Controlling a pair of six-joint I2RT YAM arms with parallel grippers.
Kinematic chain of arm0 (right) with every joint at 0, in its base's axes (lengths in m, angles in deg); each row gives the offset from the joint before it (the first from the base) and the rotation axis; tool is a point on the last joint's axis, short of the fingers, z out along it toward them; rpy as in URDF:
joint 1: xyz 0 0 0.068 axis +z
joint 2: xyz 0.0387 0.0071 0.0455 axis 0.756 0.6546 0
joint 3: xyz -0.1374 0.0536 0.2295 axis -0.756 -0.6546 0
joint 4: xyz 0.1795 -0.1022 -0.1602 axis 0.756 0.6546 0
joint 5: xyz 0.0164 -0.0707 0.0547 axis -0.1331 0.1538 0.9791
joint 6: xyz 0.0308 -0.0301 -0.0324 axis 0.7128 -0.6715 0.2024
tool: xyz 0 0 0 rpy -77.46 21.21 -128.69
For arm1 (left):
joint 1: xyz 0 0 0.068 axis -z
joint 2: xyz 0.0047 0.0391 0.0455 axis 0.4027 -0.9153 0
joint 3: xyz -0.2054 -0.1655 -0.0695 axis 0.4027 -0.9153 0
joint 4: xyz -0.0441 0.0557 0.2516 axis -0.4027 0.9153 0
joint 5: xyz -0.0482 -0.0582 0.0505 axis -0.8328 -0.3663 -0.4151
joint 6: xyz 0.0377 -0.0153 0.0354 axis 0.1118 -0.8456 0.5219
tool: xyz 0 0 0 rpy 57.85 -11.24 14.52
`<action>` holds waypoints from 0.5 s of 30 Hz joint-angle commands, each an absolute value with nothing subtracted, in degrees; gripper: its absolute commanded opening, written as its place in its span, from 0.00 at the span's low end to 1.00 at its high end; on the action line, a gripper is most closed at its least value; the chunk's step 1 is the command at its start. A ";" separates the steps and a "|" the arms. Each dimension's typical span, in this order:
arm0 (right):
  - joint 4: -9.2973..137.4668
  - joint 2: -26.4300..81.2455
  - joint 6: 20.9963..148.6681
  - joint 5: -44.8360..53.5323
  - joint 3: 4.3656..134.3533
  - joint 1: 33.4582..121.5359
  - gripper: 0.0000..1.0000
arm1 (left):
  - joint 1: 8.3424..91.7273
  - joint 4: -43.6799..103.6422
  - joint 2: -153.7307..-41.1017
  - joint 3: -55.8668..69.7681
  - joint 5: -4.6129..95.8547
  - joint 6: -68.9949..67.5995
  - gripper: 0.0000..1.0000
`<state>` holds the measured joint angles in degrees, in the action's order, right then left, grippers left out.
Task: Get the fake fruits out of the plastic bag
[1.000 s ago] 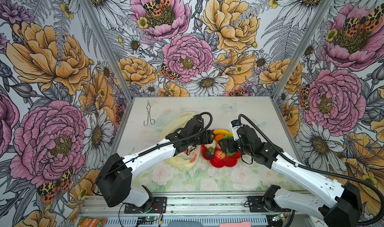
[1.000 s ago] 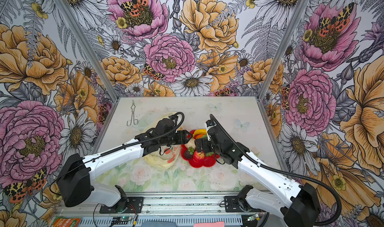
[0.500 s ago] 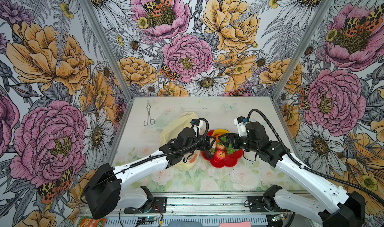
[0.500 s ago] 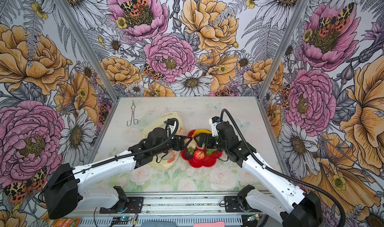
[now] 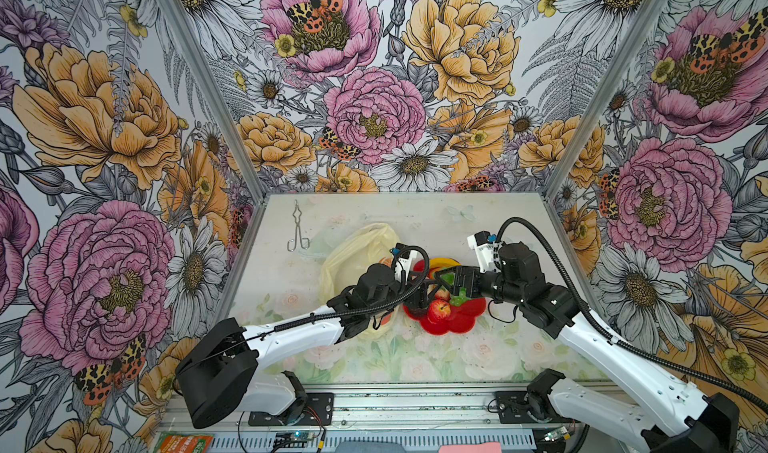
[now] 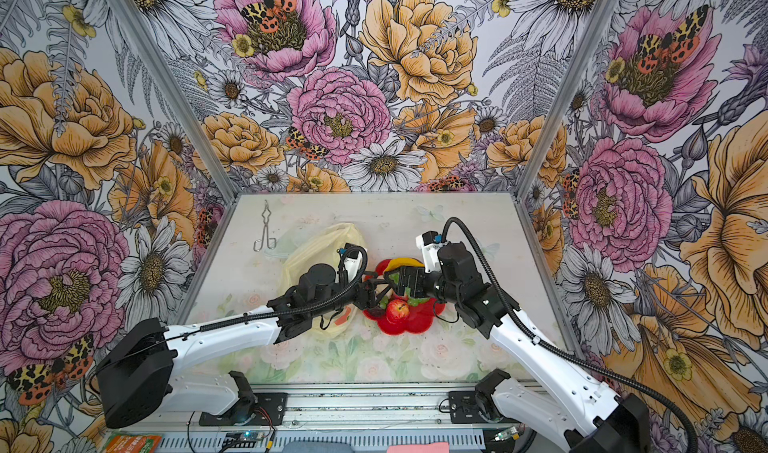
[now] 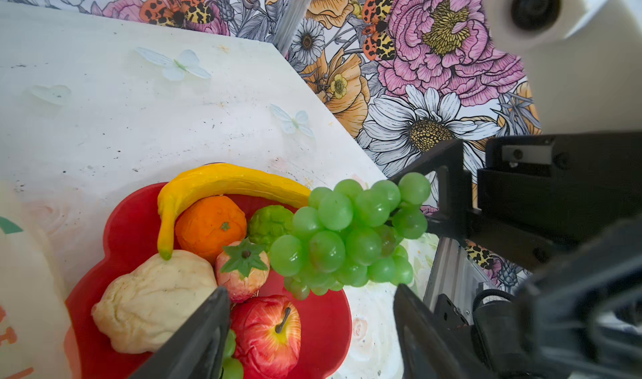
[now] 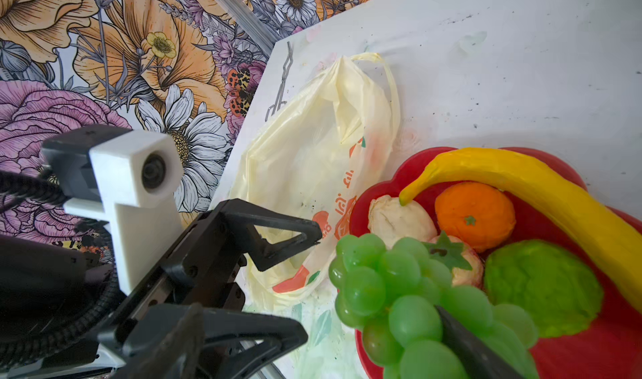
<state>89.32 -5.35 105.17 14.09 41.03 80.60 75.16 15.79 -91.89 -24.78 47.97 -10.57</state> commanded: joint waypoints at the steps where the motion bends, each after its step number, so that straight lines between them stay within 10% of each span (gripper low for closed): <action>1: 86.87 -6.90 104.16 15.95 42.40 80.14 0.99 | 75.38 12.74 -92.97 -23.70 45.61 -7.51 0.74; 15: 82.33 -9.10 105.80 19.84 40.76 80.14 0.99 | 77.65 6.96 -95.86 -22.96 44.42 -7.40 0.79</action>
<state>86.41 -7.60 105.31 18.06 40.97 80.51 77.52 11.02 -95.41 -24.25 45.89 -7.66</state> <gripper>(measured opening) 0.995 0.779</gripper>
